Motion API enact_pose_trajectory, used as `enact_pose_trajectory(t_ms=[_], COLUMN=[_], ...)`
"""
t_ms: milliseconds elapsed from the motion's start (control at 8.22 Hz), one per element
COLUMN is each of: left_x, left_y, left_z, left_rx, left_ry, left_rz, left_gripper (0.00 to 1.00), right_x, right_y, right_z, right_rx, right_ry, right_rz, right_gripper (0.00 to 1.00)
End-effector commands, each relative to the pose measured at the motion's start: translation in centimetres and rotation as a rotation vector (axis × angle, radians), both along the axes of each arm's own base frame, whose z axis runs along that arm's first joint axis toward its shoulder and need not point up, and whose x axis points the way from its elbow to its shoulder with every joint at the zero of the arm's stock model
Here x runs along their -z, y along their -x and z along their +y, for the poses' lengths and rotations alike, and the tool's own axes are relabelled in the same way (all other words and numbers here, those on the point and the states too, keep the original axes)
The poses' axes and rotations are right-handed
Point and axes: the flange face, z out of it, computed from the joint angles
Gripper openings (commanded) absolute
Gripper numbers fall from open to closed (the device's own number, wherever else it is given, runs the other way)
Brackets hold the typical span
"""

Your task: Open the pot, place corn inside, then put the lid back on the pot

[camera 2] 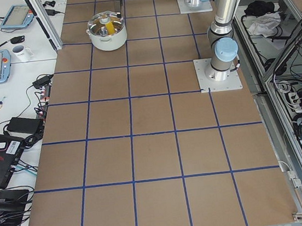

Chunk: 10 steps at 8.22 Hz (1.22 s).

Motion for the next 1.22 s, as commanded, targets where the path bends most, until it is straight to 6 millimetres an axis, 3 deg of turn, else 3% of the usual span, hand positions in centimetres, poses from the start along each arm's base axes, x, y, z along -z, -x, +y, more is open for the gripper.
enact_pose_trajectory(t_ms=[0,122,243,1095], left_x=[-0.2,-0.2,-0.2,-0.4], left_y=[0.0,0.1,0.1,-0.8], left_z=[0.3,0.3,0.2,0.1], left_rx=[0.000,0.002,0.002,-0.003], left_ry=[0.000,0.002,-0.001,0.013], left_rz=[-0.002,-0.003,-0.003,-0.095], left_gripper=[1.00,1.00,1.00,1.00], right_x=[-5.6,-7.3,-7.5,-7.5], right_y=[6.8,7.4,7.4,7.4], right_z=[7.5,9.6,10.1,10.1], right_rx=[0.000,0.022,0.024,0.009], right_ry=[-0.070,-0.078,-0.084,-0.084], right_rz=[0.020,0.018,0.018,0.021], right_gripper=[1.00,1.00,1.00,1.00])
